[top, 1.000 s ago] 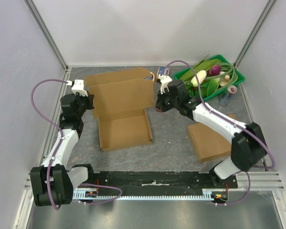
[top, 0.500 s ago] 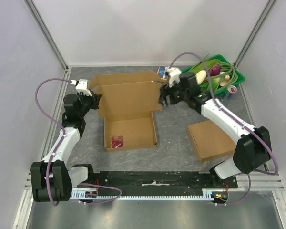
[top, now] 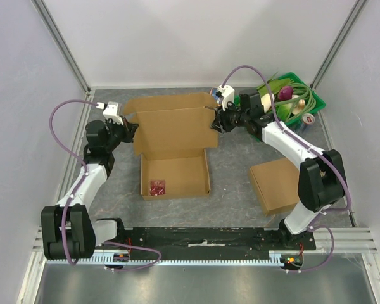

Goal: Fold the paper box

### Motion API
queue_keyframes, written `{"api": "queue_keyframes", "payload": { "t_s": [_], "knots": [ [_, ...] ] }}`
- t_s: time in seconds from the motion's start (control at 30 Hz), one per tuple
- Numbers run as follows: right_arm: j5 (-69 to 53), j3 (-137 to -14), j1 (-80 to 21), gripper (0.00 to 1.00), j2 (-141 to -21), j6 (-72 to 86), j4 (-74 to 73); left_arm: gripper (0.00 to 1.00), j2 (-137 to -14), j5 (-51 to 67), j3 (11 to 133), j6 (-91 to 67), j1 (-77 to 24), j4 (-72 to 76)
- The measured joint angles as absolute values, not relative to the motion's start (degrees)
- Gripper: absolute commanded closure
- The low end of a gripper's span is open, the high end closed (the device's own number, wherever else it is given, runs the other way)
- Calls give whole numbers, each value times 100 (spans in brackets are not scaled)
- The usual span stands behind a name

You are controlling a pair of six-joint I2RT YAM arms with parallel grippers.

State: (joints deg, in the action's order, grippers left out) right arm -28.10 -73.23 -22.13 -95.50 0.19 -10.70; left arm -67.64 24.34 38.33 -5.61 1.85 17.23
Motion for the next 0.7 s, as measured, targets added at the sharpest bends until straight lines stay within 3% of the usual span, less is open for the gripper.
{"api": "queue_keyframes", "payload": {
  "t_s": [0.03,0.17,0.3,0.5,0.7],
  "knots": [
    [-2871,-7323,-2213,77,-9570,54,-1017,98,-6807,2429,3854,-600,183,1732],
    [-2735,-7323,-2287,96,-9574,397,-642,98,-6997,2377,3918,-923,180,1920],
    [-1511,-7323,-2775,96,-9570,864,-298,98,-7059,1719,3918,-1347,14,2099],
    [827,-7284,-3710,100,-9557,1466,58,98,-7153,-191,4095,-1625,-692,2241],
    [2281,-6386,-4239,99,-9155,1684,1144,93,-7199,-1214,4038,-1868,-1221,2657]
  ]
}}
